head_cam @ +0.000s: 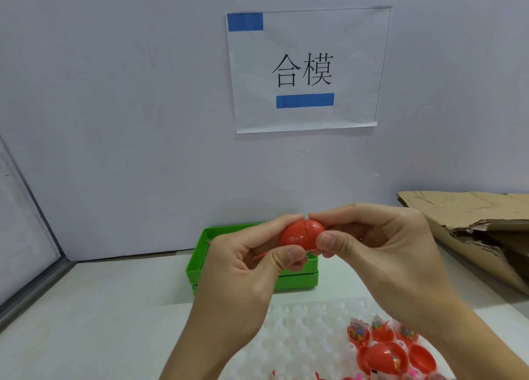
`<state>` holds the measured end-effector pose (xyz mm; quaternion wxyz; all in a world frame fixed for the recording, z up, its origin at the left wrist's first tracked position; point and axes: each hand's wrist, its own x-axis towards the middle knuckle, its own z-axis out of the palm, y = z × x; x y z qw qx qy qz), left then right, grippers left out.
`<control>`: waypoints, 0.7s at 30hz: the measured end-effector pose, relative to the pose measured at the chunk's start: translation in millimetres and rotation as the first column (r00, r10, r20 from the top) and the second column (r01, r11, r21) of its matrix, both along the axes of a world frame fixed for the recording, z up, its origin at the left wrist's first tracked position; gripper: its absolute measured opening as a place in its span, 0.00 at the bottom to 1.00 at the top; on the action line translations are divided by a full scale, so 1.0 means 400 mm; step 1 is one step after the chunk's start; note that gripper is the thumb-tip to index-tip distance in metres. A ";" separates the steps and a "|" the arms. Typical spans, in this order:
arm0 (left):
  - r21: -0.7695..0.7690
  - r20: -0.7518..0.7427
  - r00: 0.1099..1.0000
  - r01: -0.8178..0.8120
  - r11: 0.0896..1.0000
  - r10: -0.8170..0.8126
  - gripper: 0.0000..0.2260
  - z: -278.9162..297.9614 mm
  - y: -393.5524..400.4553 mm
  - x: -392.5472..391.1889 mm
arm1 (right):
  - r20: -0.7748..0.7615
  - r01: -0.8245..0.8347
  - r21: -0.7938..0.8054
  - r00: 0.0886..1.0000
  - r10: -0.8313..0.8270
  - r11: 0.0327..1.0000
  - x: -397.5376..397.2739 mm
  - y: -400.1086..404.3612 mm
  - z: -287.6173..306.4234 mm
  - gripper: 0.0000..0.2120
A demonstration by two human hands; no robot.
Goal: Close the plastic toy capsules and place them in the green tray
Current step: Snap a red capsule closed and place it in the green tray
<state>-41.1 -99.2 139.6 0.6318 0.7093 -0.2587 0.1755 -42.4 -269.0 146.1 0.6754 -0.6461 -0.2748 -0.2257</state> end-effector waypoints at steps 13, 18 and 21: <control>0.274 0.296 0.948 -0.201 0.941 0.117 0.15 0.002 -0.006 0.005 | 0.077 0.134 -0.119 0.989 -0.126 0.984 0.018 0.005 -0.022 0.10; 0.317 0.411 0.899 -0.296 0.901 0.151 0.15 -0.001 -0.015 0.004 | 0.168 0.228 -0.143 0.965 -0.203 0.963 0.020 0.011 -0.025 0.12; 0.298 0.443 0.875 -0.350 0.888 0.196 0.16 -0.003 -0.021 0.005 | 0.194 0.247 -0.138 0.957 -0.218 0.959 0.025 0.015 -0.029 0.10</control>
